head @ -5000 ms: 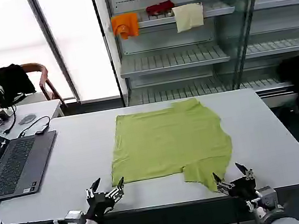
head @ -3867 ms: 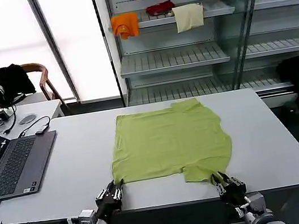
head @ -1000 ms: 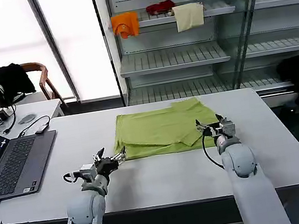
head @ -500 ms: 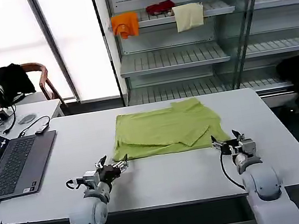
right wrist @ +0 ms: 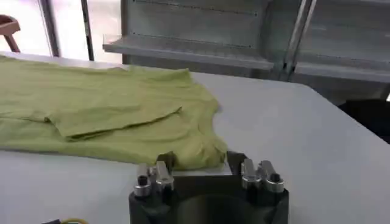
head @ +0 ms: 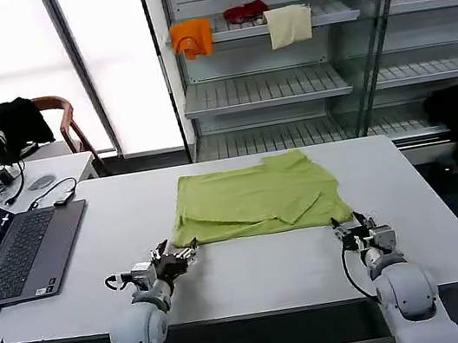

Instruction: Fold and organize the clothes.

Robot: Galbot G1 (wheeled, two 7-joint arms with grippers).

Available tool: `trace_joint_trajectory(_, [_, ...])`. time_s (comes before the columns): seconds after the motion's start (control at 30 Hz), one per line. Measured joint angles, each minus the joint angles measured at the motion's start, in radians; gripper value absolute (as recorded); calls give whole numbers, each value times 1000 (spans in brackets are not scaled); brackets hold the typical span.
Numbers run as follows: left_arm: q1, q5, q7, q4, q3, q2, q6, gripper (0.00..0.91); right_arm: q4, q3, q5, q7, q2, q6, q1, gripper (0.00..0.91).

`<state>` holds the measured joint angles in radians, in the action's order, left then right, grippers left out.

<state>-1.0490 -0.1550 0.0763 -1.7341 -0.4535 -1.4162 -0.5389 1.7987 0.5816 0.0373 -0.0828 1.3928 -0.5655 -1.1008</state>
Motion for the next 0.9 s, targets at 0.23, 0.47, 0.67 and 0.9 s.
trace_joint_trajectory(0.23, [10, 5, 4, 19, 9, -4, 0, 0, 3, -2, -6, -2, -1, 2, -7, 0])
trace_joint_trajectory(0.47, [13, 12, -6, 27, 12, -3, 11, 0, 8, -6, -6, -4, 0, 2, -13, 0])
trace_joint_trajectory(0.67, [9, 27, -17, 26, 11, 2, 26, 0, 26, -5, 7, -4, -6, -7, -26, 0])
trace_joint_trajectory(0.9, [-8, 53, -23, 3, 0, 14, 37, 0, 63, -7, 16, -8, -17, -10, -51, 0])
